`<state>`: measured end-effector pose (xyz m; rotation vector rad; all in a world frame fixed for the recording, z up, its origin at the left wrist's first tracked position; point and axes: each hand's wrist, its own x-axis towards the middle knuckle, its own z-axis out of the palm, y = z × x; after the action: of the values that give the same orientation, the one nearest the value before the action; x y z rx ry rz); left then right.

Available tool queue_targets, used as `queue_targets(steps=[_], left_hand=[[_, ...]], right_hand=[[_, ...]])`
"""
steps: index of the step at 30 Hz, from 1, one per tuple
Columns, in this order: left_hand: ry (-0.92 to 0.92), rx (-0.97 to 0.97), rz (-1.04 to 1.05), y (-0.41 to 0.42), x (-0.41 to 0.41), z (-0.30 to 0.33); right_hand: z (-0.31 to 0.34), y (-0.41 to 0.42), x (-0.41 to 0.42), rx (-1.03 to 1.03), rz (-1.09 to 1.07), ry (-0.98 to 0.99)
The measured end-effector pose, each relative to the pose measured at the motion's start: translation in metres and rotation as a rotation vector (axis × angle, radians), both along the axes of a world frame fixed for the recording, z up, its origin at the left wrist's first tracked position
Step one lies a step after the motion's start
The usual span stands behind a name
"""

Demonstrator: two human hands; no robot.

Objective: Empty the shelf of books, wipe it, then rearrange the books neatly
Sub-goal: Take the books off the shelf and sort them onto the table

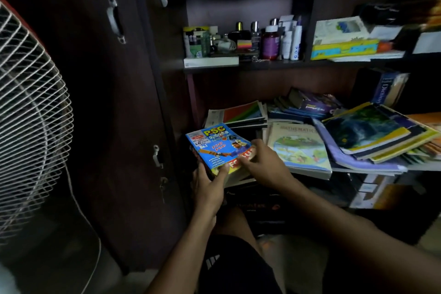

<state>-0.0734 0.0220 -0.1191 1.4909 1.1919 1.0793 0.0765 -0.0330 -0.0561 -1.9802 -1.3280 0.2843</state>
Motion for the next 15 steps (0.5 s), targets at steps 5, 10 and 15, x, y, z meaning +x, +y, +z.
queue_targets(steps=[5, 10, 15], left_hand=[[-0.203, 0.223, 0.028, -0.022, 0.008, 0.041], [-0.76, 0.055, -0.147, -0.049, 0.021, 0.094], [-0.919, -0.236, -0.659, -0.117, 0.103, 0.111]], right_hand=[[0.007, -0.009, -0.004, 0.154, -0.075, 0.401], [0.027, -0.057, 0.015, 0.247, -0.046, 0.812], [0.06, -0.169, 0.077, 0.261, -0.208, 0.942]])
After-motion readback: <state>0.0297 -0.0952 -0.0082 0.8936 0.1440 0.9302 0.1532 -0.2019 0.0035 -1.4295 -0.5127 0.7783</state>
